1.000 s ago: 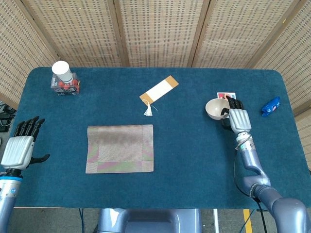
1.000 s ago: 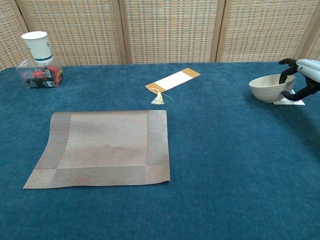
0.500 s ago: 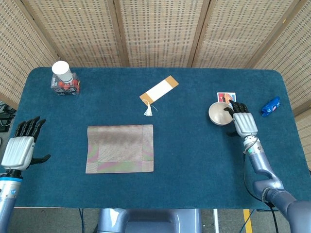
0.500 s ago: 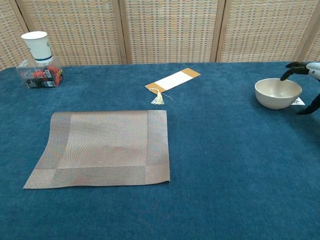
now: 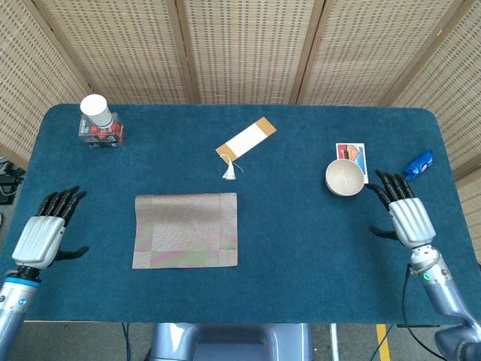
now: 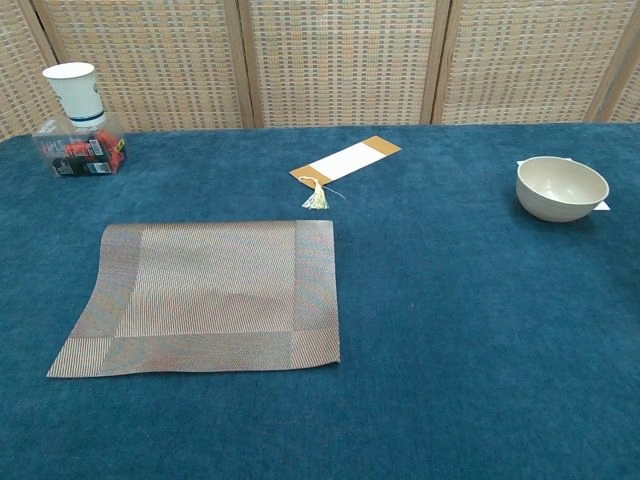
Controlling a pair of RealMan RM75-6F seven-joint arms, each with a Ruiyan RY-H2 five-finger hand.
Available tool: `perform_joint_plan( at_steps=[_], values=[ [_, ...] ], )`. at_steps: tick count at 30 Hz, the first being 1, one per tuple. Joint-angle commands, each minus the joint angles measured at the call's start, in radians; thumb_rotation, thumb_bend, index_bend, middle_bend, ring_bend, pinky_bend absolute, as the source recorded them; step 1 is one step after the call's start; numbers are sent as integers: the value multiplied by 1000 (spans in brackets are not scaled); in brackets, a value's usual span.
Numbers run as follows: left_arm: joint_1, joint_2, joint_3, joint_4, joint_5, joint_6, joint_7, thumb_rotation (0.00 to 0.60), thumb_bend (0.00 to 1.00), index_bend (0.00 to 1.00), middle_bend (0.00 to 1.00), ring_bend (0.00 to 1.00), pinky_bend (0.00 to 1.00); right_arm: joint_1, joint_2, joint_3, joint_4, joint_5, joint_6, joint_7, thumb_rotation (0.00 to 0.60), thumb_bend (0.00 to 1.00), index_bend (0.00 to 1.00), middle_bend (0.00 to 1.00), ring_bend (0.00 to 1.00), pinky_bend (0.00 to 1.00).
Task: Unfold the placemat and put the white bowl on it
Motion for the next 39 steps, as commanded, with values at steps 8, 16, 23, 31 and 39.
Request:
perform_joint_plan(
  at_steps=[8,16,23,31,39],
  values=[
    [-21,-107,148,245,310,-34,-191,600,0,310,0,0,0,-192,51,-75,-159,-65,239,-78,600,132,171,0,0,0],
    [-16,-247,176,361,303,-73,-182,600,95,349,0,0,0,-243,66,-81,-229,-90,296,-160,600,133,172,0,0,0],
    [-16,-324,161,431,262,-93,-147,600,217,362,0,0,0,-246,81,-72,-237,-99,293,-124,600,133,172,0,0,0],
    [-25,-375,132,473,233,-84,-133,600,263,371,0,0,0,-249,82,-60,-231,-99,284,-104,600,133,176,0,0,0],
    [-47,-428,121,511,206,-116,-125,600,263,397,0,0,0,-254,81,-50,-229,-102,281,-104,600,129,180,0,0,0]
  ],
)
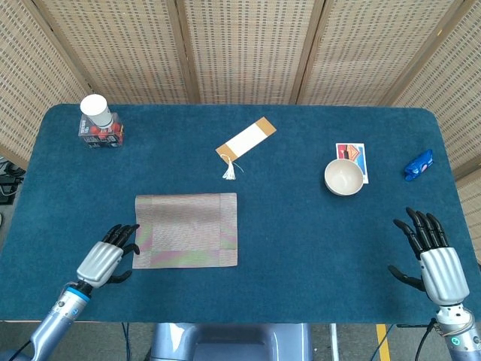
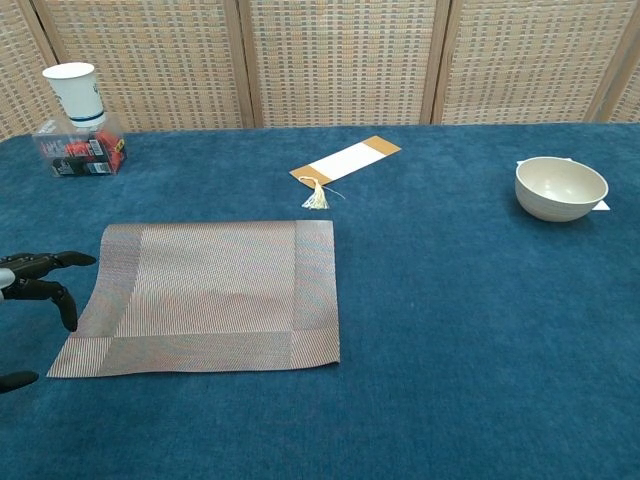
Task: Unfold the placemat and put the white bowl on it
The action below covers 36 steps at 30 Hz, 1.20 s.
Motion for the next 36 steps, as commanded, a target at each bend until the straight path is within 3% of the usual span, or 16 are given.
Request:
perform_joint_plan(
  at_steps=[1,19,36],
  values=[
    [-8,-22,0,21,-11,-16,-2,600,263,399,0,0,0,-1,0,2,0,-1,-3,-1,600,128,180,0,0,0],
    [-14,-94,-2,115,-47,-19,-13,600,264,406,0,0,0,-7,-1,15,3,-12,-9,4,600,127,180,0,0,0],
    [-22,-88,-1,106,-55,-13,-18,600,367,422,0,0,0,-11,0,20,2,-18,-15,3,600,128,180,0,0,0]
  ],
)
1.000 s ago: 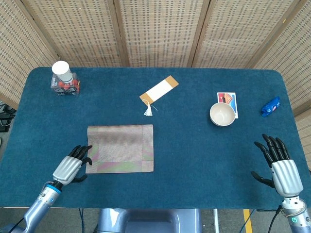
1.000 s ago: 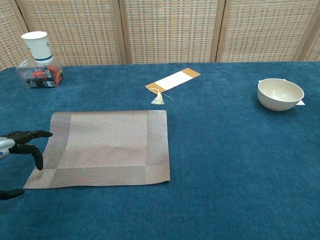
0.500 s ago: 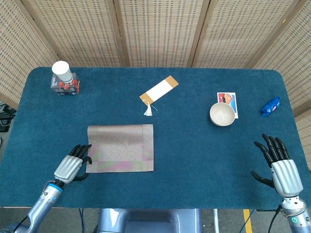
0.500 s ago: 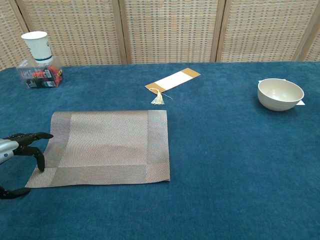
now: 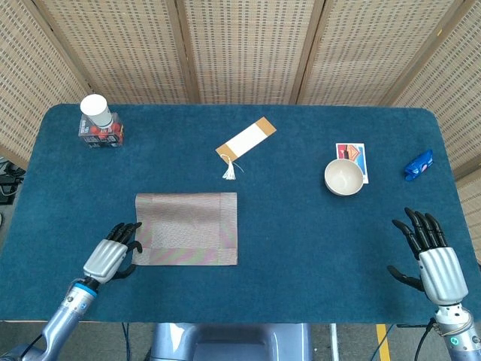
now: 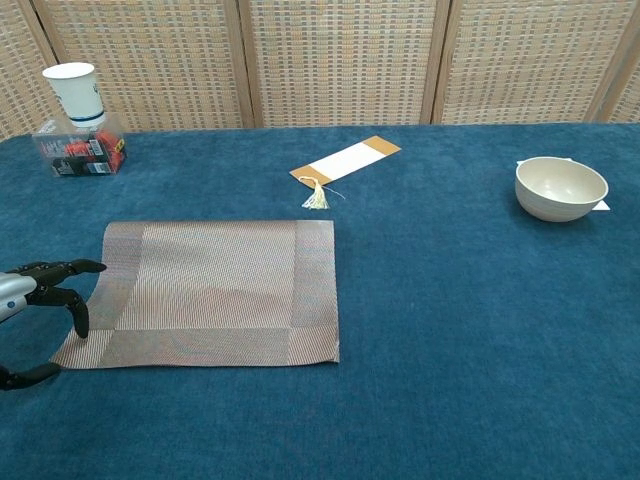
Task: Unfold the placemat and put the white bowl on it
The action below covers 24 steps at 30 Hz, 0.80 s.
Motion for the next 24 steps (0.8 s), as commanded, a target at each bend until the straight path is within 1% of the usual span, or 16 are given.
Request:
perform_joint_plan(
  at_steps=[1,3,7,9,11,13,16,20,22,24],
  values=[
    [-1,0,1,0,0,-1,2,600,375,423,0,0,0,0,0,1,0,-1,0,0,600,128,180,0,0,0],
    [-2,0,2,-2,-1,-2,1,600,407,427,0,0,0,0,0,1,0,-2,-1,-1,600,127,180,0,0,0],
    [-4,1,5,-3,-2,-2,-1,600,421,437,0,0,0,-1,-1,2,0,-5,-1,-2,600,128,180,0,0,0],
    [-5,1,5,-3,-2,-1,-4,600,425,470,0,0,0,-1,0,2,-1,-5,-2,-1,600,128,180,0,0,0],
    [-5,1,5,-3,-3,-1,-4,600,452,490,0,0,0,-2,0,3,-1,-5,-2,-1,600,128,180,0,0,0],
    [-6,1,6,-4,-4,-3,-4,600,479,497,0,0,0,-2,0,3,0,-6,-3,-1,600,128,180,0,0,0],
    [-8,-1,7,-1,-6,-6,4,600,489,516,0,0,0,-2,-1,4,-1,-7,-3,-1,600,128,180,0,0,0],
    [-10,-3,5,-1,-12,-9,7,600,551,518,0,0,0,-2,0,4,-1,-10,-1,0,600,129,180,0,0,0],
    [-10,-3,3,0,-14,-10,8,600,557,522,0,0,0,-3,0,5,-2,-11,0,1,600,128,180,0,0,0],
    [-11,-2,2,-1,-17,-11,7,600,558,552,0,0,0,-3,0,5,-2,-12,0,3,600,128,180,0,0,0]
  ],
)
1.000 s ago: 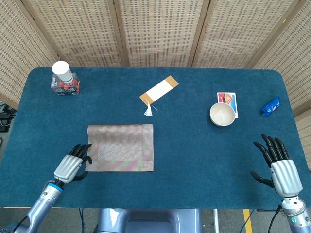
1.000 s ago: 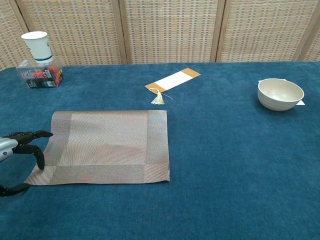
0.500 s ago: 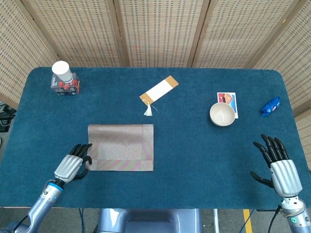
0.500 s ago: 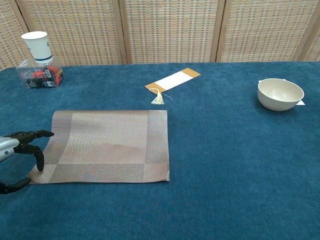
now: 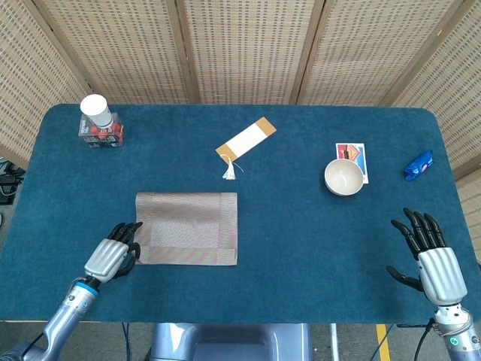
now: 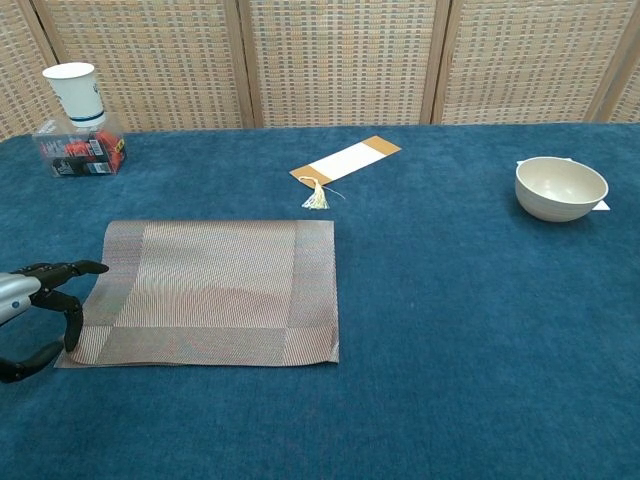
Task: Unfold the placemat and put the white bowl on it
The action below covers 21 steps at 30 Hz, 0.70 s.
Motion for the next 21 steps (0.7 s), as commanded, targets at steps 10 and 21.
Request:
perform_joint_plan(
  at_steps=[10,21],
  values=[
    [1,7,-3,-5,-2,14,-18,600,559,755,0,0,0,-1,-1,2,0,-3,1,3,600,129,180,0,0,0],
    [7,68,24,-70,48,65,-50,600,561,805,0,0,0,-2,-1,2,-1,-6,0,1,600,129,180,0,0,0]
  ],
)
